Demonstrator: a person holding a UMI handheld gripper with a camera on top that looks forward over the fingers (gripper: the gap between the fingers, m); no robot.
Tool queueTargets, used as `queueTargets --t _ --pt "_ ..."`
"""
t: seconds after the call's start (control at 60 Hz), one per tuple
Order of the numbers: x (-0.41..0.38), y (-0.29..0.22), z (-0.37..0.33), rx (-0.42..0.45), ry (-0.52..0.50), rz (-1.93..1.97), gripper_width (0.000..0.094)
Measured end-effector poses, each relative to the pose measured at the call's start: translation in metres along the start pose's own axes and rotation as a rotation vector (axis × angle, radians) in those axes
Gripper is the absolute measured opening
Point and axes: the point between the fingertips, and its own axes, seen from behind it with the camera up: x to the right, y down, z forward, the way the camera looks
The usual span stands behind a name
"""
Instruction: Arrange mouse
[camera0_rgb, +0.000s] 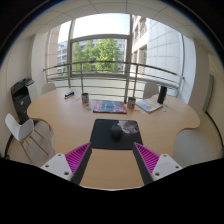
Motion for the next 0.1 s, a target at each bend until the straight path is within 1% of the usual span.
queueTargets --t 0.1 --pt "-0.0001 0.0034 -0.0033 -0.004 0.002 -0.009 0.0842"
